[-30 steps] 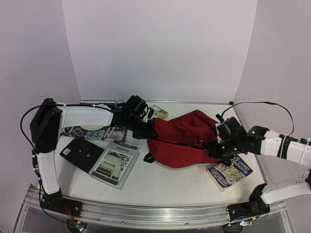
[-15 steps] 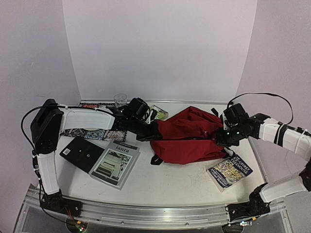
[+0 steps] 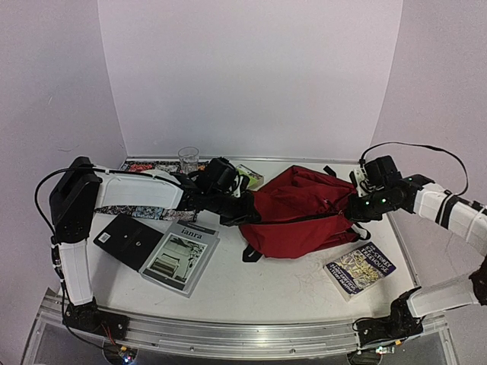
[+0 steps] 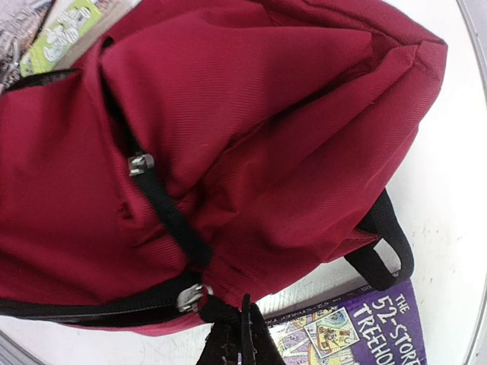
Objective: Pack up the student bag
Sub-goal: Unzip the largest pocket of the student bag, then pick up the largest pocket of the bag from the student bag.
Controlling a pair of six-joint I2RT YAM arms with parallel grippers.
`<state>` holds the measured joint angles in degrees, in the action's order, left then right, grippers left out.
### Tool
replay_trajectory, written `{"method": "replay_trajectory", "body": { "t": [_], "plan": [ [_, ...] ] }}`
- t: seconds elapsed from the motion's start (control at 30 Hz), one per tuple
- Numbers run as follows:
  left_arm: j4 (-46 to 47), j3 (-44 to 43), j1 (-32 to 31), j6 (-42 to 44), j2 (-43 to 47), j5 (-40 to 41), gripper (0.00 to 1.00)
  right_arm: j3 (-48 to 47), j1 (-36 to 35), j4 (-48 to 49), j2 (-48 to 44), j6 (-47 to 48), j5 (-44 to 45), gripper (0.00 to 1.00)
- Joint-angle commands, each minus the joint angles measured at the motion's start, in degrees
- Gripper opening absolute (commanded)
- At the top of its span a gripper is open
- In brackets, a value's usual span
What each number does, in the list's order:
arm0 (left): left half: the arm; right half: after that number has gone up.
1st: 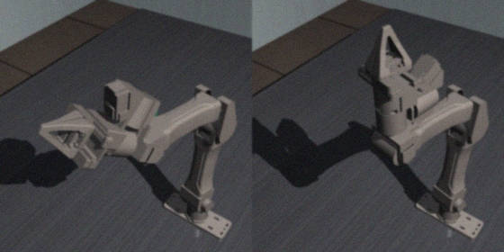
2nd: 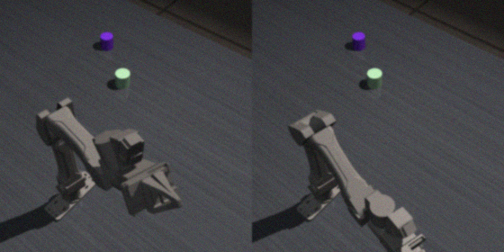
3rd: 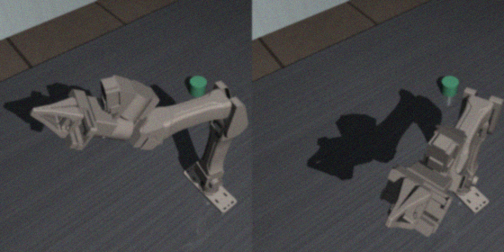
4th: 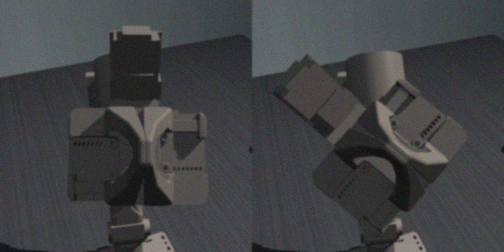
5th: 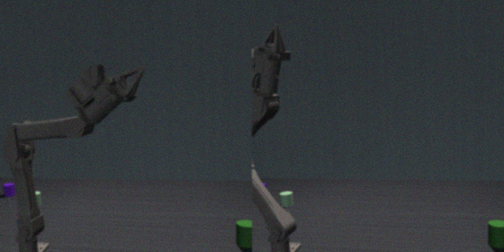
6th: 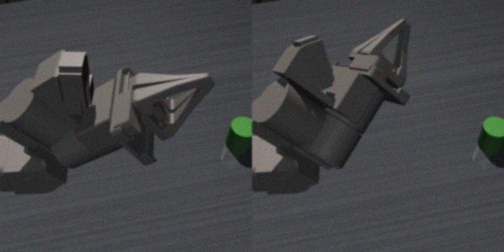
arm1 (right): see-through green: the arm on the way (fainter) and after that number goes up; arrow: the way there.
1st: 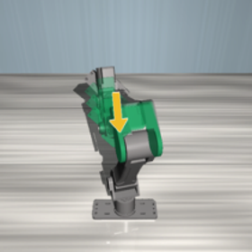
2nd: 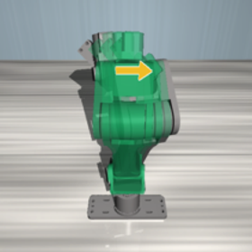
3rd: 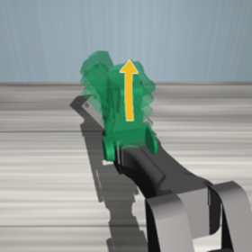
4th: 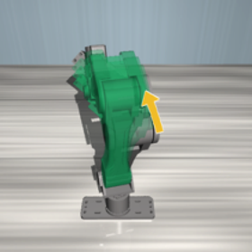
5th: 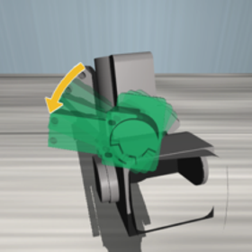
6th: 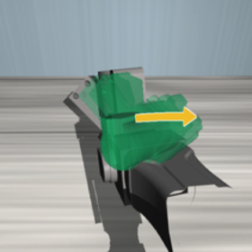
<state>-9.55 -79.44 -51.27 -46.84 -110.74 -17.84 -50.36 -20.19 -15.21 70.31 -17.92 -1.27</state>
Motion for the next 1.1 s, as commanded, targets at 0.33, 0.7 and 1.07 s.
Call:
{"method": "replay_trajectory", "body": {
  "t": [0.33, 0.7, 1.07],
  "plan": [
    [9.12, 5.27, -2.69, -7.57, 3.35, -0.71, 0.00, -3.68, 1.30, -1.75, 4.76, 4.03, 13.02, 0.00],
    [9.29, 4.35, -5.68, -9.29, 2.48, 0.98, 0.09, -12.82, 1.30, 1.07, 11.92, 8.13, 4.62, 0.11],
    [12.02, 2.26, -4.30, -11.39, 2.44, 3.98, 0.50, -6.65, 0.63, -1.25, -0.27, 7.02, -2.16, 0.44]
  ]
}}
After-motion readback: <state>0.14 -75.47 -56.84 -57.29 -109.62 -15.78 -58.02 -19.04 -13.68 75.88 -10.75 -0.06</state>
